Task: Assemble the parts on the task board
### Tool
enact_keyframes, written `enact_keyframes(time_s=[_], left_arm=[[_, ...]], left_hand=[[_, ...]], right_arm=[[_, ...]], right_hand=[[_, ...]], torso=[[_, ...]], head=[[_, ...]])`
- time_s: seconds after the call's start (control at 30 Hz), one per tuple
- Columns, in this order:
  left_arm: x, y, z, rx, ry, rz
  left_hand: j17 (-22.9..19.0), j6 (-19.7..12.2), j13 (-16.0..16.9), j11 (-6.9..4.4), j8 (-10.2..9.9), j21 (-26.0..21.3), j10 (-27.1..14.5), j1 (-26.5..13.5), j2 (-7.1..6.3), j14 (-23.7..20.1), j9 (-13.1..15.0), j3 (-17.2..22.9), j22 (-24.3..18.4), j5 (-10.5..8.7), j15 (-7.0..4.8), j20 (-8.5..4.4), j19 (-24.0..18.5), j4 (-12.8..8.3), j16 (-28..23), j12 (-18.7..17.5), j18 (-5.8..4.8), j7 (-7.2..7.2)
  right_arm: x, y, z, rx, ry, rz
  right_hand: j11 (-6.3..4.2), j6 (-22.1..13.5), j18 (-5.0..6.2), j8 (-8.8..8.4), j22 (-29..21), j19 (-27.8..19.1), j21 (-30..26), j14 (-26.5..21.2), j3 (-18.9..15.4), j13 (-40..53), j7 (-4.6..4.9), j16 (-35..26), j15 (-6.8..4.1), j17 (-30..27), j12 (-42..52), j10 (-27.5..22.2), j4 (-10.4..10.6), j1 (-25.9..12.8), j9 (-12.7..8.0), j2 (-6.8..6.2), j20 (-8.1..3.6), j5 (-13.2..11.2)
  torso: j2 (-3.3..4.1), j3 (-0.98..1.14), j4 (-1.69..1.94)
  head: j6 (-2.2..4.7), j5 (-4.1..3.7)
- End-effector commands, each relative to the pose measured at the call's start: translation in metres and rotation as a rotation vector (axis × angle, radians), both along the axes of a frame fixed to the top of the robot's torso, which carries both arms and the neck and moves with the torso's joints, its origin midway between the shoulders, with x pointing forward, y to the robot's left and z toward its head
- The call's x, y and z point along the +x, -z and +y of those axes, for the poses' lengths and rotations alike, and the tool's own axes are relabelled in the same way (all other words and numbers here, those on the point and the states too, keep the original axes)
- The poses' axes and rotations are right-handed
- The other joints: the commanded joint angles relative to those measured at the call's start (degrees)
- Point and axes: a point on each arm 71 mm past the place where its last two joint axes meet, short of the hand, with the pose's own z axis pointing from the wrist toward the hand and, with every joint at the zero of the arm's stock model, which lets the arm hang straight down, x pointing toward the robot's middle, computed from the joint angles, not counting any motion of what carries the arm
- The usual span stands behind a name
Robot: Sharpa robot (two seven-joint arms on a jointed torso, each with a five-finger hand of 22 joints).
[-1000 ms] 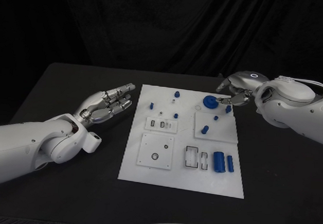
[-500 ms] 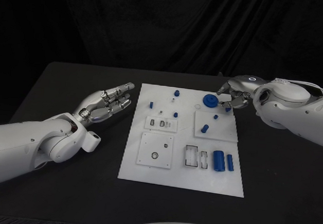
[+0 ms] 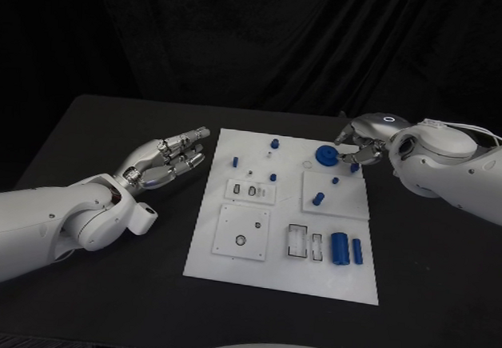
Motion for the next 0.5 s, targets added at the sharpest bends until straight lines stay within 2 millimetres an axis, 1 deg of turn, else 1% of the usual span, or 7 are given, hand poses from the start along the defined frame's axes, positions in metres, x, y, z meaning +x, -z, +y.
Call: enact_keyframes(time_s=[0.03, 0.17, 0.23, 0.33, 0.5], left_arm=[[-0.0028, -0.008, -0.0022, -0.063, 0.045, -0.094], [-0.0025, -0.0078, -0.0024, -0.062, 0.045, -0.093], [-0.0023, -0.0077, -0.0026, -0.062, 0.046, -0.092], [-0.002, -0.0076, -0.0031, -0.062, 0.047, -0.091], [-0.0016, -0.0073, -0.0039, -0.062, 0.05, -0.089]], left_hand=[[-0.1, -0.1, -0.1, 0.14, 0.2, -0.1, -0.2, 0.7, -0.03, 0.1, 0.0, 0.1, 0.0, 0.25, 0.49, 0.45, 0.1, -0.1, -0.2, -0.3, 1.1, 0.31], [-0.1, -0.1, -0.1, 0.18, 0.1, -0.1, -0.3, 0.8, -0.01, 0.1, 0.0, 0.2, 0.0, 0.27, 0.54, 0.47, 0.1, -0.2, -0.2, -0.3, 1.11, 0.34], [-0.1, -0.1, -0.1, 0.18, 0.1, -0.1, -0.3, 0.8, -0.01, 0.1, 0.0, 0.2, 0.0, 0.27, 0.54, 0.47, 0.1, -0.2, -0.2, -0.3, 1.11, 0.34], [-0.1, -0.1, -0.1, 0.2, 0.1, -0.1, -0.3, 0.8, -0.01, 0.1, 0.0, 0.2, 0.0, 0.29, 0.55, 0.47, 0.1, -0.2, -0.2, -0.3, 1.1, 0.36], [-0.1, -0.2, -0.1, 0.22, 0.1, -0.1, -0.3, 0.8, 0.0, 0.1, 0.0, 0.2, 0.0, 0.3, 0.56, 0.48, 0.1, -0.2, -0.2, -0.3, 1.1, 0.38]], right_arm=[[0.0004, -0.0027, 0.0022, 0.026, -0.005, -0.047], [0.0009, -0.0026, 0.0057, 0.026, -0.015, -0.046], [0.0012, -0.0024, 0.0068, 0.026, -0.018, -0.045], [0.0019, -0.0018, 0.0086, 0.024, -0.021, -0.043], [0.0037, 0.0006, 0.0111, 0.016, -0.022, -0.03]], right_hand=[[-0.02, 0.9, -0.49, 0.49, 12.3, 2.8, 0.4, 6.2, 0.0, 15.1, 0.06, 0.2, -0.38, 15.1, 0.1, 6.0, -0.3, 0.3, 0.3, 0.1, -0.34, -0.2], [0.02, 1.2, -0.49, 0.67, 12.3, 2.8, 0.4, 6.2, -0.1, 15.1, 0.12, 0.2, -0.36, 15.1, 0.1, 6.0, -0.3, 0.1, 0.4, 0.13, -0.33, -0.2], [0.03, 1.3, -0.5, 0.69, 12.3, 2.9, 0.4, 6.2, -0.1, 15.1, 0.14, 0.2, -0.36, 15.1, 0.1, 6.0, -0.3, 0.1, 0.5, 0.13, -0.33, -0.2], [0.06, 1.4, -0.51, 0.76, 12.4, 2.9, 0.5, 6.2, -0.2, 15.1, 0.2, 0.2, -0.34, 15.1, 0.1, 6.0, -0.3, 0.0, 0.5, 0.11, -0.32, -0.2], [0.06, 1.4, -0.51, 0.76, 12.4, 2.9, 0.5, 6.2, -0.2, 15.1, 0.2, 0.2, -0.34, 15.1, 0.1, 6.0, -0.3, 0.0, 0.5, 0.11, -0.32, -0.2]], torso=[[-0.01, 0.02, 0.08], [-0.01, 0.01, 0.0], [0.01, 0.02, 0.04], [0.03, 0.05, 0.13], [-0.02, 0.03, 0.01]], head=[[-0.03, -0.11], [-0.06, -0.13], [-0.06, -0.19], [-0.08, -0.49], [-0.17, -0.5]])
